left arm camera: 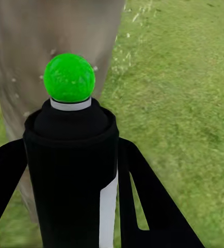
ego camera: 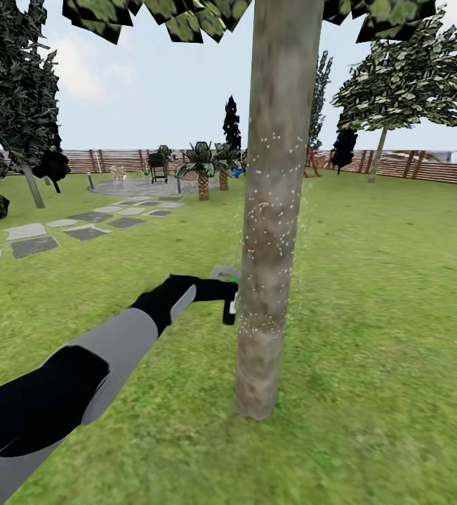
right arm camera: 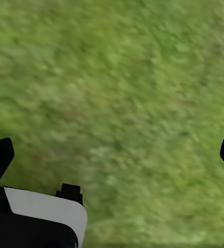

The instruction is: In the garden, pick up the pesticide atomizer on the floor and spray pesticide onto both trees until each tree trunk is fully covered.

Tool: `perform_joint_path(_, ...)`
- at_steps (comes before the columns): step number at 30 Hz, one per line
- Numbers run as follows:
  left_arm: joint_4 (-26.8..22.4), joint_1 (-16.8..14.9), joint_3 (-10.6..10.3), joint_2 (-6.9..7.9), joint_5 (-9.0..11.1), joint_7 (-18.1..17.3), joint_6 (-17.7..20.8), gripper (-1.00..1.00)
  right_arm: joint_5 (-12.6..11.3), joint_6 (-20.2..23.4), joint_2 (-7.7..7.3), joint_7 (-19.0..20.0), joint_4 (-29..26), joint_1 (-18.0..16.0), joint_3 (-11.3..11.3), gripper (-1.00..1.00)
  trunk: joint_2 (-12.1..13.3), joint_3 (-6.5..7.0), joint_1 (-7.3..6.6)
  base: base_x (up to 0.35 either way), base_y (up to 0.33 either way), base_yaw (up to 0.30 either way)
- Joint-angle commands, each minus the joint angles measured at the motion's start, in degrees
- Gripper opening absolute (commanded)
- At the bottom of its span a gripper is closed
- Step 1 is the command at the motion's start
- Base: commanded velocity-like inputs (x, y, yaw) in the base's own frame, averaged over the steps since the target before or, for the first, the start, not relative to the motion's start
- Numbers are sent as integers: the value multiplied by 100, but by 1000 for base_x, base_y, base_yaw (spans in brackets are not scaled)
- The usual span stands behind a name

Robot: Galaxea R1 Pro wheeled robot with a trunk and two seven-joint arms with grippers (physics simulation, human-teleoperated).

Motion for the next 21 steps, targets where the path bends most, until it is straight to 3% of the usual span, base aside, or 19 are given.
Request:
perform_joint_path(1,66,-1,8,-1,14,-1,-68,-100,0,0,1,0,0,0,0,100,-1,1,0,0,0,0)
perform_joint_path(12,473,-1,-6,-1,24,-1,-240,-100,0,-1,0,0,0,1,0,100,-1,1,0,0,0,0)
perform_joint_path(17,-427,-1,-20,-1,35,14,-274,-100,0,0,3,0,0,1,0,100,-1,1,0,0,0,0)
perform_joint_path(21,-947,-1,-6,-1,31,16,10,-100,0,0,-2,0,0,1,0,100,-1,1,0,0,0,0)
